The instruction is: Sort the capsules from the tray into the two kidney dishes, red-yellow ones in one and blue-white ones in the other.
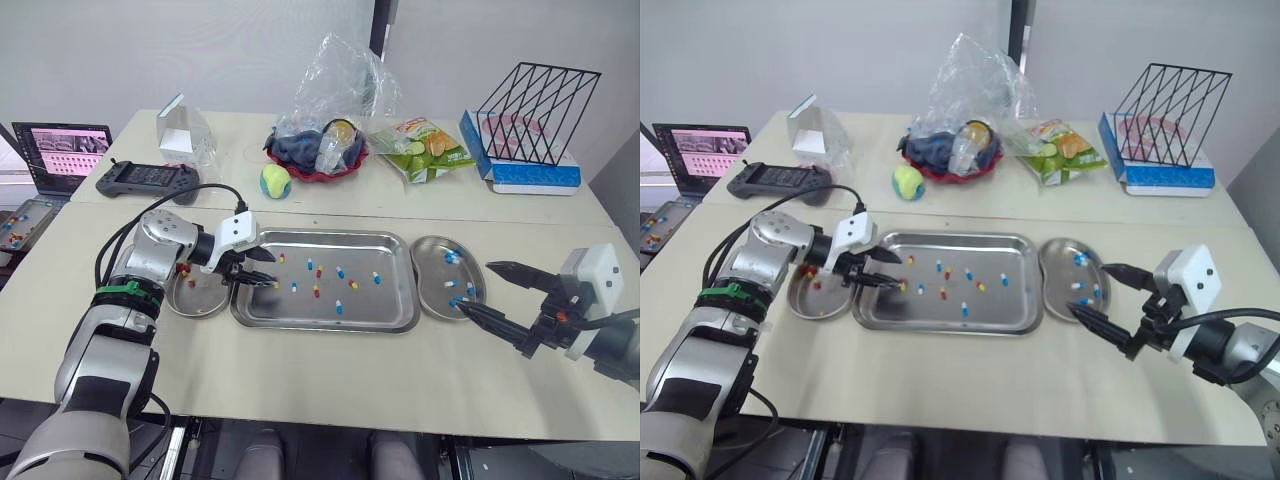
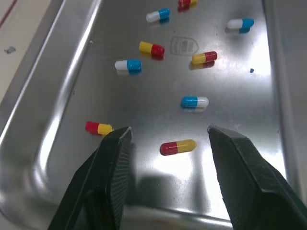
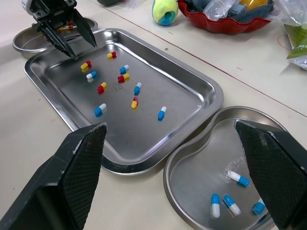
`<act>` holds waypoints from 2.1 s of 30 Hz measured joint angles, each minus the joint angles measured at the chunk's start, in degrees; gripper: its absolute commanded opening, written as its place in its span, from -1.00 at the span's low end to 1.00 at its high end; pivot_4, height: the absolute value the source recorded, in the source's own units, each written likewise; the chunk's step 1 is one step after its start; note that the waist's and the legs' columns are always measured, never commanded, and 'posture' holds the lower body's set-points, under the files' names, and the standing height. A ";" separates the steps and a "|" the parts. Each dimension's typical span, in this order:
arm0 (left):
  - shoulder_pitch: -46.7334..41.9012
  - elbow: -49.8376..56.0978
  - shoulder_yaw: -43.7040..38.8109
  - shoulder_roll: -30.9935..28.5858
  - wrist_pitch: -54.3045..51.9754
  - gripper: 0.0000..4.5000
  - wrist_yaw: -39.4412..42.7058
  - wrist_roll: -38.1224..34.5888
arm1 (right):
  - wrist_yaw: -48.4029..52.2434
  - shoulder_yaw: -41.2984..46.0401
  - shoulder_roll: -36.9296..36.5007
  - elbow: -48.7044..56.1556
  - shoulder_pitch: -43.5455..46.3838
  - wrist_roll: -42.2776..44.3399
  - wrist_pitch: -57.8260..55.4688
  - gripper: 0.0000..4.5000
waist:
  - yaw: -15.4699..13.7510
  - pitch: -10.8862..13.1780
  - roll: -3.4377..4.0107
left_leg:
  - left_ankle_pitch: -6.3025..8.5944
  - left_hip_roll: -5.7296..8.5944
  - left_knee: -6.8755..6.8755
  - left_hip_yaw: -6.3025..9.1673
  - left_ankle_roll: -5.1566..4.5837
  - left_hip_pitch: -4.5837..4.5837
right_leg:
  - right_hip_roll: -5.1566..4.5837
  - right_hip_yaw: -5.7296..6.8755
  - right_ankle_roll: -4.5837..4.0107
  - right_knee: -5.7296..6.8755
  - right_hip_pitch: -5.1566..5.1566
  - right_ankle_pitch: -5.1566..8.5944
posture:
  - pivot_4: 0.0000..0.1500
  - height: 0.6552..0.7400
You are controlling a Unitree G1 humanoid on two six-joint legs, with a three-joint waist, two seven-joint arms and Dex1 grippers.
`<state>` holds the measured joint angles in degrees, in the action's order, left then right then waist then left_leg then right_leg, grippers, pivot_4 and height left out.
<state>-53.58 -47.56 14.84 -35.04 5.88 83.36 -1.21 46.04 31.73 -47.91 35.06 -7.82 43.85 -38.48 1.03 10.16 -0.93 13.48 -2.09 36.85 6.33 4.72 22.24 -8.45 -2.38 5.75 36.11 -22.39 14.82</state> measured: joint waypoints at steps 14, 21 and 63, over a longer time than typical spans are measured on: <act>-6.08 -10.95 1.54 3.14 8.12 0.19 1.12 6.50 | -1.46 -3.46 0.60 -3.02 2.68 -3.14 3.07 1.00 | -0.04 0.00 -0.01 | 0.00 0.02 0.02 0.00 0.00 0.01 | 0.00 0.00 0.02 -0.01 0.01 -0.01 | 1.00 0.95; -7.67 -15.51 2.46 4.19 12.21 0.19 1.11 9.35 | -2.68 -4.43 1.45 -3.06 3.12 -3.63 3.16 1.00 | 0.22 0.00 -0.01 | 0.01 0.02 0.02 0.00 -0.01 0.00 | 0.00 0.00 0.03 0.00 0.01 0.00 | 1.00 0.95; -11.27 -19.69 2.80 5.80 15.30 -0.27 3.50 13.24 | -4.76 -8.20 2.98 -5.17 6.37 -7.12 5.60 1.00 | 0.20 0.00 0.00 | 0.01 0.02 0.02 0.01 -0.01 -0.01 | 0.00 0.00 0.04 0.01 0.03 0.00 | 1.00 0.95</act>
<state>-64.85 -67.25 17.64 -29.24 21.18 86.86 12.03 41.28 23.53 -44.93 29.89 -1.45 36.74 -32.88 1.23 10.16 -0.94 13.48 -2.07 36.87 6.34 4.71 22.24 -8.45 -2.38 5.79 36.12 -22.36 14.82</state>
